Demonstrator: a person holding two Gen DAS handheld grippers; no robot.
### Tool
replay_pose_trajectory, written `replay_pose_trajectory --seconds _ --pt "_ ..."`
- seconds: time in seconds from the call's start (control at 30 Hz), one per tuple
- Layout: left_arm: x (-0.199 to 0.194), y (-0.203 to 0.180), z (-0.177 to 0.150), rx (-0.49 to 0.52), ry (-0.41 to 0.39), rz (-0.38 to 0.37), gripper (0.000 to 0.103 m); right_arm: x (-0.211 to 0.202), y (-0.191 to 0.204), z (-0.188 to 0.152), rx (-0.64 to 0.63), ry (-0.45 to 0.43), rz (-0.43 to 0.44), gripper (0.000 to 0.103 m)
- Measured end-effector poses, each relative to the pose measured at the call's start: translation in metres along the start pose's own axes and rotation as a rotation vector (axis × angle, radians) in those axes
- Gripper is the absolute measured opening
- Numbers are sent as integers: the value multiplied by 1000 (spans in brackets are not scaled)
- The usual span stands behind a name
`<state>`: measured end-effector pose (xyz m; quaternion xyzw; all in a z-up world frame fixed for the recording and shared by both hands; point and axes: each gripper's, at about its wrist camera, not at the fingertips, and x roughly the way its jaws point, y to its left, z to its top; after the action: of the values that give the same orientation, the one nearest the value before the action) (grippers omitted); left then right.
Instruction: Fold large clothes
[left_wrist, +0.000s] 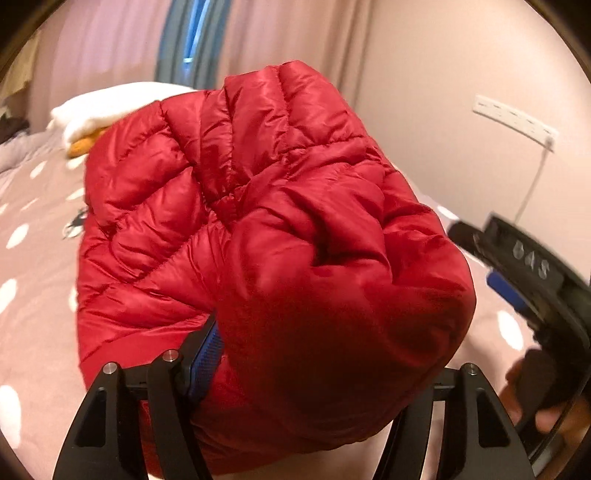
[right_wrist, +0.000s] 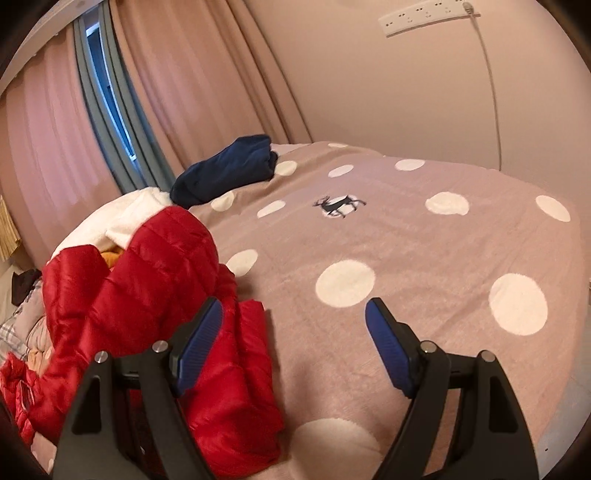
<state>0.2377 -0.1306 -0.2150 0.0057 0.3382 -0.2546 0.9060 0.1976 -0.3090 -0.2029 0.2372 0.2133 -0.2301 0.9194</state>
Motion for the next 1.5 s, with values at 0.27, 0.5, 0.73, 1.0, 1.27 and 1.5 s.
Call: replay_pose_trajectory --seconds 0.27,0.5,0.73,1.0,1.27,1.5 --pt "26 -2 -6 46 23 41 67 2 -15 6 46 16 -26 81" --pt "21 -5 -5 50 22 41 68 -4 -3 2 -9 9 -15 81" --pt "-3 -34 -4 45 16 121 68 -9 2 10 -56 50 33 81" --pt "-69 -70 14 46 -51 145 69 -41 7 20 -111 69 49 85" --pt "-110 -83 18 28 -184 272 69 -76 14 20 -121 33 88 88" --pt "-115 -54 17 -35 -195 308 69 -93 24 31 -147 -35 82 88"
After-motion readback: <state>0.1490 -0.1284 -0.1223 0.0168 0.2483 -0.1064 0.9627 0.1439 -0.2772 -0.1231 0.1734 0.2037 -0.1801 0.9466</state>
